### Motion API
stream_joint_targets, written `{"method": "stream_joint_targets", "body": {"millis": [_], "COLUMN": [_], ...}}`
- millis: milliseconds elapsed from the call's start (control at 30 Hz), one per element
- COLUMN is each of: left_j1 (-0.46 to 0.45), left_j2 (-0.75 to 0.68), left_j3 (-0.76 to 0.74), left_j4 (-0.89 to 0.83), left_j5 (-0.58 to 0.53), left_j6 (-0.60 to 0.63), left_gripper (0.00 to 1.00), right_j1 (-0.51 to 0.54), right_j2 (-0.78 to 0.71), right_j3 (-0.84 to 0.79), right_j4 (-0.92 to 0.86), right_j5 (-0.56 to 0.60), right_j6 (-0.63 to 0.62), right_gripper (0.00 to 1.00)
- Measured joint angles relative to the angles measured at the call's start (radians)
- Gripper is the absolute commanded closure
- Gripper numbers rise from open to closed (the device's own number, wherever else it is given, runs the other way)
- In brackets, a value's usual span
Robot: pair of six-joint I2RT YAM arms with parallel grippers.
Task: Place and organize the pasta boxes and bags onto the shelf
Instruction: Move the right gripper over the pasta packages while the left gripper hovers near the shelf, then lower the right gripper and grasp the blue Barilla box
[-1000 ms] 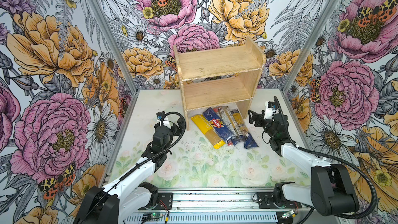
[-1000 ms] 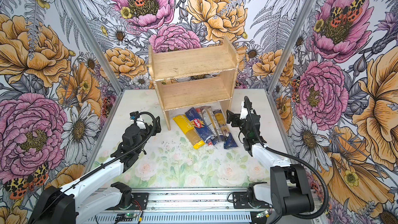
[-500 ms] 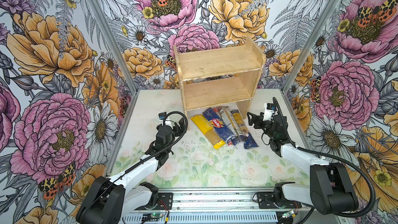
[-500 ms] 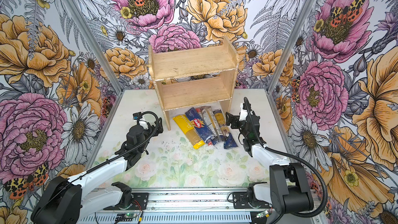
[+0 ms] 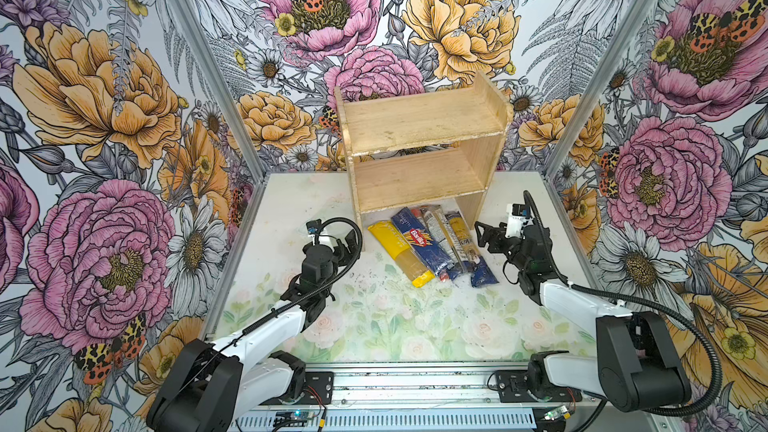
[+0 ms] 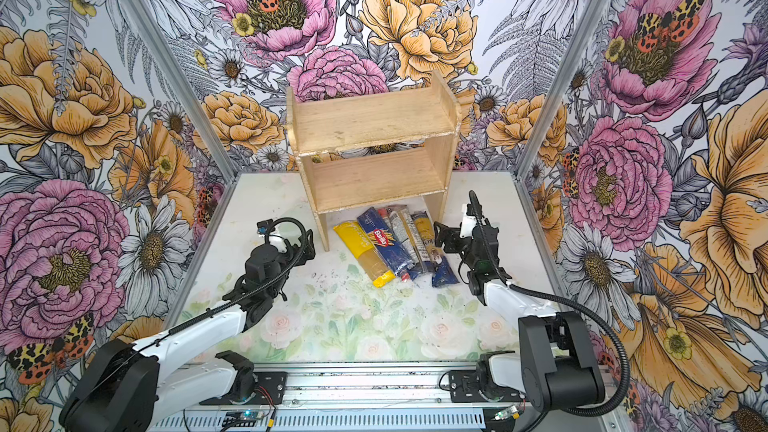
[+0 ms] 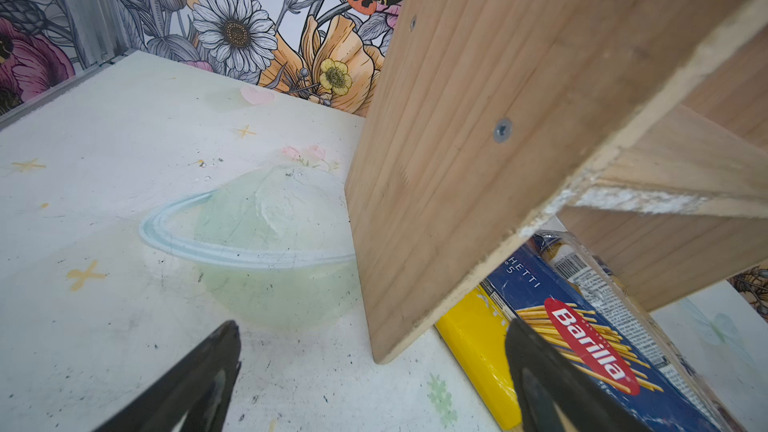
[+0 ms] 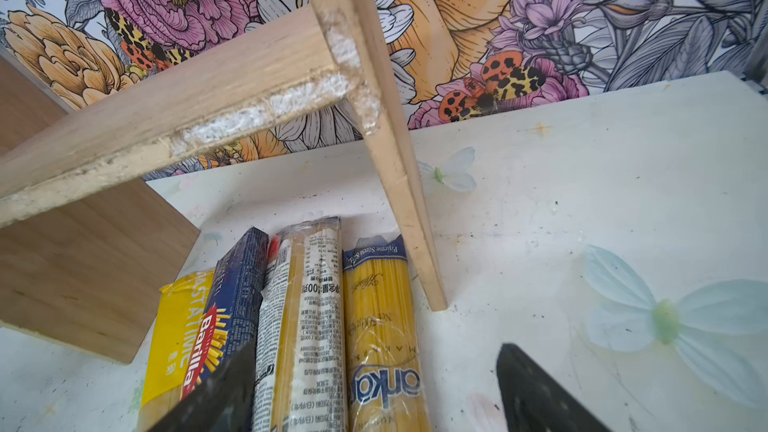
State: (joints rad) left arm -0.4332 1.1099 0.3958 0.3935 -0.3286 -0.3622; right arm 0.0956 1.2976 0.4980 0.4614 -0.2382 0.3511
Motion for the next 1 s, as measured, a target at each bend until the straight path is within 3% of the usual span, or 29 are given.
{"method": "stream_joint_targets", "body": {"millis": [367,700,1000], "left_j1": [-0.019,-0.029,-0.066], "left_j2": [0.001,-0.060,-0.098], "left_j3": [-0.056,-0.098,-0.144], "left_j4": [0.000,-0.002,-0.028], "left_j5": [-0.001,-0.001,-0.001], "left_j6": [-0.014,-0.035,-0.059], "left_gripper": [0.01,0.01,0.01], "right_j1": [0.149,0.362,0.478], "right_j2": [0.055,0.046,0.134], "right_j3": [-0.005,-0.043,-0.043], "right_j4": [0.000,-0.001,-0.001], "right_j5": [-0.069,0.040,0.174], "right_j6": [-0.019,-0.076,-0.117], "right_gripper": [0.10,0.08,0.08]}}
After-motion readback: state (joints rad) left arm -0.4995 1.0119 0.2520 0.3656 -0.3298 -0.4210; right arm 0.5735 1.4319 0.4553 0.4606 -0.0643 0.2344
